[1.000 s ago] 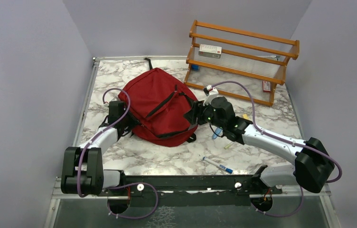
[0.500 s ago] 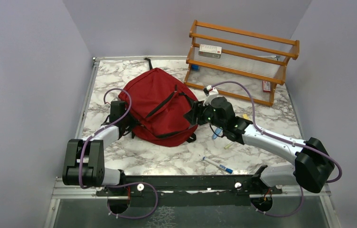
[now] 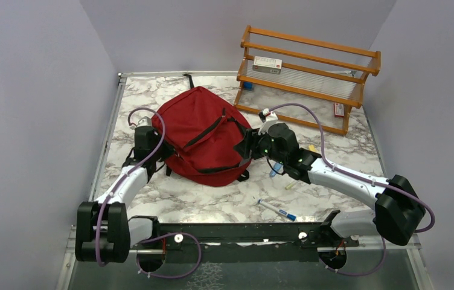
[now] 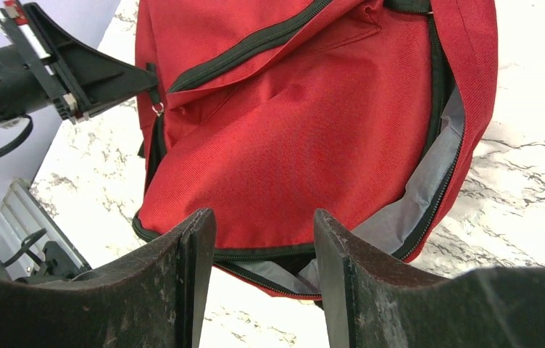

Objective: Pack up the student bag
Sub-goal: Zip the student bag at the center of the board.

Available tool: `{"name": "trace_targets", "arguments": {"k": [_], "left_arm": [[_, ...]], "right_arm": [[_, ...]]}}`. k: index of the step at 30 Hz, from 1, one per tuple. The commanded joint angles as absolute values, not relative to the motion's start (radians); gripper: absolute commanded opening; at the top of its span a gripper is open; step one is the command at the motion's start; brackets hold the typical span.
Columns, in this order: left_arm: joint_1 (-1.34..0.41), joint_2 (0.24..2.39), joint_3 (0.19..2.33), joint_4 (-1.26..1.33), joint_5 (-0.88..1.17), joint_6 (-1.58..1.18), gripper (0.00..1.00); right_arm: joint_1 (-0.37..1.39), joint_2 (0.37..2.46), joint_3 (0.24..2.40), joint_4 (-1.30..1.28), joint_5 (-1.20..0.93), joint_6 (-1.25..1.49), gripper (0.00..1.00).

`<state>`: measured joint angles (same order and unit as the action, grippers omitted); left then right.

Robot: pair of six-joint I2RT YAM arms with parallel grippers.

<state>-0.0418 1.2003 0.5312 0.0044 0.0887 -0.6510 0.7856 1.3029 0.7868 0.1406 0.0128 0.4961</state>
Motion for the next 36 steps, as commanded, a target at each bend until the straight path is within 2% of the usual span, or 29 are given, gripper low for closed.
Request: {"name": "trace_targets", "arguments": {"k": [1,5,10,16,24,36], "left_arm": [[-0.046,1.135,0.569,0.012,0.134,-0.575,0.0],[-0.052,1.132,0.569,0.032,0.198,-0.556,0.0],[-0.071,1.106,0.568,0.064,0.289,-0.536,0.0],[-0.099,1.082,0.596,0.086,0.397,-0.514,0.0],[-0.129,1.013,0.625,0.07,0.422,-0.507,0.0],[-0.13,0.957,0.669,-0.035,0.372,-0.424,0.0]], "right_arm": [[0.787,1.305,0.8,0.164,0.007,0.475,0.57],[0.787,1.321,0.809,0.195,-0.077,0.437,0.57],[0.787,1.346,0.818,0.302,-0.286,0.321,0.58],[0.802,1.405,0.826,0.435,-0.408,0.248,0.58],[0.894,1.502,0.778,0.756,-0.384,0.139,0.58],[0.96,1.753,0.953,0.866,-0.271,0.184,0.57]]}}
